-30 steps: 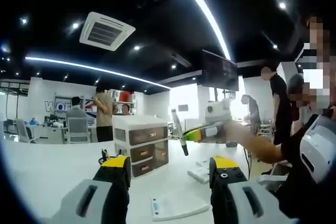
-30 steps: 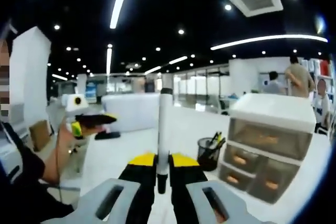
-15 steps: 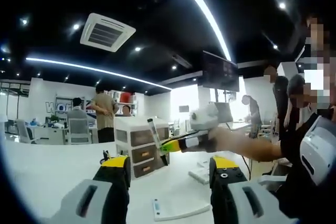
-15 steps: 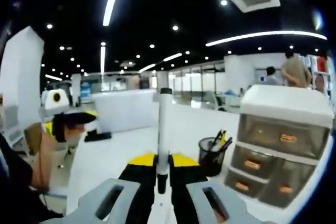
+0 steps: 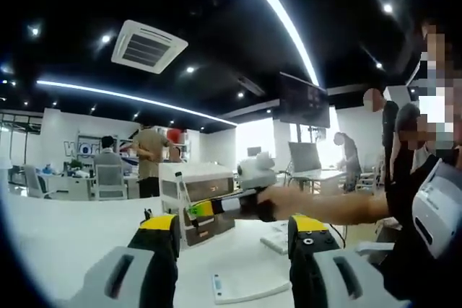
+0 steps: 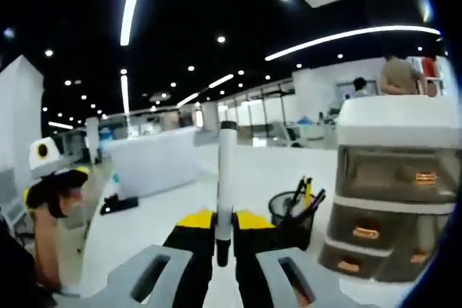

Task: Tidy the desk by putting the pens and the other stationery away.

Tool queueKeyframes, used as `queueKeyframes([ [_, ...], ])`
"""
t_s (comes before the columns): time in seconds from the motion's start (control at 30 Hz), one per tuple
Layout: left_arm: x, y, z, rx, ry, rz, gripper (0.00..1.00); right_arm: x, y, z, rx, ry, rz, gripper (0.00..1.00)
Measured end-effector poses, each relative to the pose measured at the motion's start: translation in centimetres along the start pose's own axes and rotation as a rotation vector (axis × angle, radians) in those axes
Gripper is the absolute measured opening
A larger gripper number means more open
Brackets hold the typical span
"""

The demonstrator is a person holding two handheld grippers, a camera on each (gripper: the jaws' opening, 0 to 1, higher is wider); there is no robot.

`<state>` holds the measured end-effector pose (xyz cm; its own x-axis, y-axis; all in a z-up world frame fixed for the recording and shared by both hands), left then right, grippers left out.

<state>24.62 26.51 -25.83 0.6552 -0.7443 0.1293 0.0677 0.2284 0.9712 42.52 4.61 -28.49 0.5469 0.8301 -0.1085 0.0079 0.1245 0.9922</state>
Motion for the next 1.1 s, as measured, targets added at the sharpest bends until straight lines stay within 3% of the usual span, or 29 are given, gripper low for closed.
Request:
queueKeyframes([
  [0.13,-0.1,0.1,-0.1,0.000,0.001,0.004,0.61,1.5,-0.4,0.9,0.024,-0.032,-0.008,0.08],
  [0.4,-0.3,0.2,-0.4,-0.001,0.006,0.011,0.61,4.7,-0.5,3.1,-0.007,-0.129,-0.030,0.08],
  [0.6,-0.3,0.3,-0.5,-0.001,0.007,0.014,0.61,7.1,0.2,5.2,-0.039,-0.217,-0.009,0.08],
  [0.87,-0.3,0.3,-0.5,0.001,0.008,0.015,0.61,8.9,0.7,6.6,-0.045,-0.301,0.023,0.08],
  [1.1,-0.3,0.3,-0.6,-0.002,0.008,0.015,0.61,9.5,0.0,7.0,-0.054,-0.344,0.013,0.08],
])
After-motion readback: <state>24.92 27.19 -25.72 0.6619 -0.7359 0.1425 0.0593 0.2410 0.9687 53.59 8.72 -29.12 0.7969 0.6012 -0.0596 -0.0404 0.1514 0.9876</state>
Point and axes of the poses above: the point that each gripper's makers call its tool centre point, and the gripper's own axes: x roughly forward along the fingers, z roughly to its right, y roughly out of its top, the point moved 10 cm from there along -x, roughly backward along the fingers, and after that the axes turned 13 degrees about -x, right-handed, at the moved point
